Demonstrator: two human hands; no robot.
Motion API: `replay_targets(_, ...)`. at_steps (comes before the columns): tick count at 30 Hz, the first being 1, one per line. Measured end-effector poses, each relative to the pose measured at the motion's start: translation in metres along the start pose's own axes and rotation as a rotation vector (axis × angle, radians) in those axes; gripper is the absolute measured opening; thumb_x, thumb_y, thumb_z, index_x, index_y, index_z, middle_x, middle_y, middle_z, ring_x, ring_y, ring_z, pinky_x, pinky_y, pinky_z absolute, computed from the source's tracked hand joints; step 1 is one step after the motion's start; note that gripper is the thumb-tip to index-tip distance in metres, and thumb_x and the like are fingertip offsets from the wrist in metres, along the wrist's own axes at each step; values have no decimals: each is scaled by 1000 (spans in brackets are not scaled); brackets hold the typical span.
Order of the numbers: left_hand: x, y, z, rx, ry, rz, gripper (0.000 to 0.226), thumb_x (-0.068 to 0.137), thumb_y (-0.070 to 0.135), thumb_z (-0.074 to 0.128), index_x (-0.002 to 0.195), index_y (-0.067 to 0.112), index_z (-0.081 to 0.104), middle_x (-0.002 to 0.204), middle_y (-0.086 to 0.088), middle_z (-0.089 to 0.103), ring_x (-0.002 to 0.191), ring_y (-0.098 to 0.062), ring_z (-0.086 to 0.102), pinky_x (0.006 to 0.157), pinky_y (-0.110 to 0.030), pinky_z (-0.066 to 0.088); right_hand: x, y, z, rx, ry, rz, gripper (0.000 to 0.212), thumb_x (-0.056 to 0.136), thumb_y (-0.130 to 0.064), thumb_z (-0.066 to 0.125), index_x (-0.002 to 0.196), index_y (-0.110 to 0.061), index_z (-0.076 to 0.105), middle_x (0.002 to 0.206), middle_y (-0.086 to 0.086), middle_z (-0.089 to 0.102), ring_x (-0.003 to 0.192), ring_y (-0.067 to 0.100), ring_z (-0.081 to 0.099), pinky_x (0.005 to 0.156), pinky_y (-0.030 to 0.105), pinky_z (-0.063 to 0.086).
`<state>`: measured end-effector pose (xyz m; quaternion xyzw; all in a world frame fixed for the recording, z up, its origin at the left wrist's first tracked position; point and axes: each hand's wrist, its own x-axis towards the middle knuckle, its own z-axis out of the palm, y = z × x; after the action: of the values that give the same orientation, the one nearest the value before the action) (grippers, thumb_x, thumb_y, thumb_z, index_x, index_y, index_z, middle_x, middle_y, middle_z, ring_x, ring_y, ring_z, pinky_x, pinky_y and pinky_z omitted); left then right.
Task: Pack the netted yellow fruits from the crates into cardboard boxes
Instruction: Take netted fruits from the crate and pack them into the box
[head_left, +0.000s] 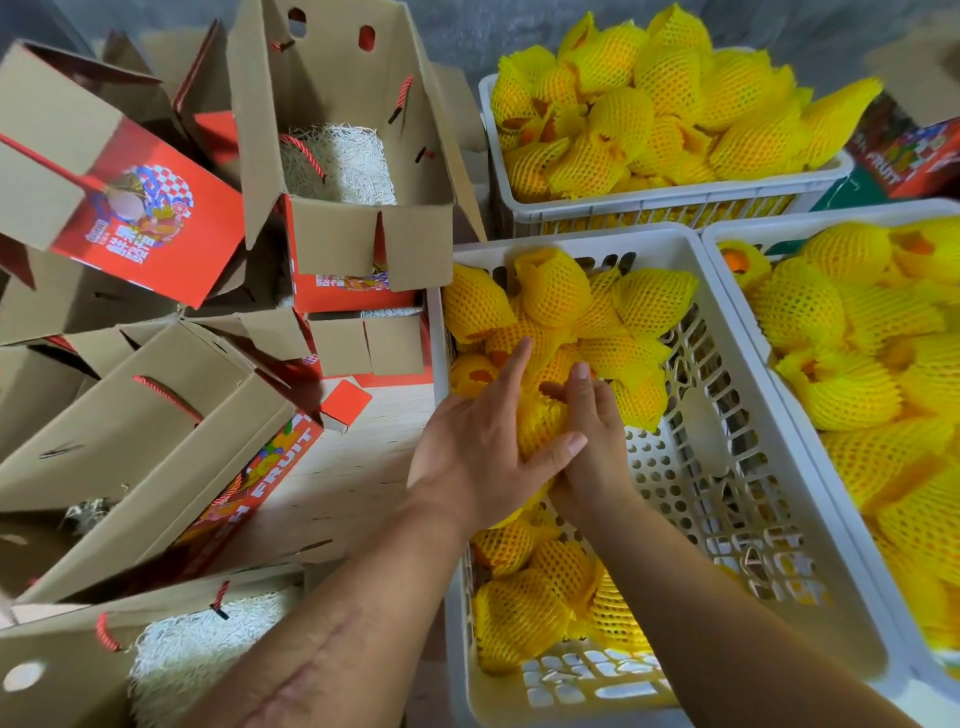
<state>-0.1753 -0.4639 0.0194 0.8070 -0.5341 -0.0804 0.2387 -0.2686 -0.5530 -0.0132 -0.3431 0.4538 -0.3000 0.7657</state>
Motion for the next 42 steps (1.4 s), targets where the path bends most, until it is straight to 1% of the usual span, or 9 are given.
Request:
replay_targets(4, 1, -8, 3, -66, 28, -64, 93, 88, 82, 43, 160, 45, -1, 129, 3, 68, 105, -23, 69, 86, -41, 60, 15, -22, 10, 7, 37, -59, 50, 91, -61, 56, 126, -26, 61, 127, -2, 65, 117, 20, 64, 86, 39, 55)
replay_targets(8, -1, -7, 3, -52, 5, -100, 100, 80, 87, 48, 157, 50, -3, 122, 3, 68, 104, -24, 64, 80, -38, 57, 71, -64, 21, -796, 113, -546, 71, 92, -23, 64, 155, -21, 31, 155, 3, 39, 143, 27, 36, 114, 51, 36)
replay_targets(13, -3, -5, 0, -100, -13, -142, 97, 76, 92, 44, 154, 55, 2, 136, 7, 61, 115, -26, 61, 86, -36, 51, 115, -71, 29, -1483, 68, -453, 89, 84, -44, 76, 155, -28, 24, 154, 11, 28, 139, 41, 30, 111, 54, 32)
replay_targets(22, -11, -1, -12, -551, 106, -208, 86, 83, 74, 62, 155, 40, 29, 130, 7, 63, 108, -12, 67, 87, -39, 60, 40, -70, 2, -764, 171, -263, 65, 81, -47, 79, 129, -27, 40, 112, 7, 62, 101, 31, 66, 72, 47, 60)
replay_targets(25, -21, 4, -21, -898, 259, -322, 65, 87, 54, 67, 145, 29, 47, 122, 1, 68, 102, -10, 70, 80, -30, 60, -13, -68, -8, -289, -3, -119, 41, 90, -44, 74, 116, -15, 62, 98, 8, 73, 70, 19, 71, 61, 33, 59)
replay_targets(28, -32, 16, -34, -1115, 392, -465, 52, 86, 57, 62, 129, 29, 59, 107, 5, 73, 90, -2, 69, 73, -23, 54, -61, -55, -6, 55, -277, 40, 57, 90, -42, 73, 132, -6, 61, 112, 21, 67, 82, 26, 62, 77, 37, 55)
replay_targets(32, -56, 11, -62, -1314, 386, -639, 63, 84, 70, 60, 139, 40, 51, 138, 15, 63, 128, -11, 60, 109, -44, 48, -112, -32, 30, -42, -342, -70, 49, 89, -30, 77, 129, -7, 62, 96, 7, 72, 67, 13, 64, 59, 26, 53)
replay_targets(36, -103, -21, -99, -1426, 294, -627, 38, 95, 27, 73, 130, 25, 58, 123, -6, 73, 113, -26, 71, 101, -56, 55, -149, -10, 72, -414, -241, -246, 50, 81, -34, 84, 118, -7, 63, 86, 10, 74, 66, 18, 68, 60, 31, 53)
replay_targets(42, -195, -108, -156, -1521, 84, -618, 90, 74, 20, 91, 144, 34, 36, 134, -6, 64, 117, -30, 69, 96, -58, 56, -205, 51, 125, -488, -328, -265, 50, 74, -27, 87, 118, -17, 68, 95, 2, 79, 84, 17, 76, 67, 25, 57)
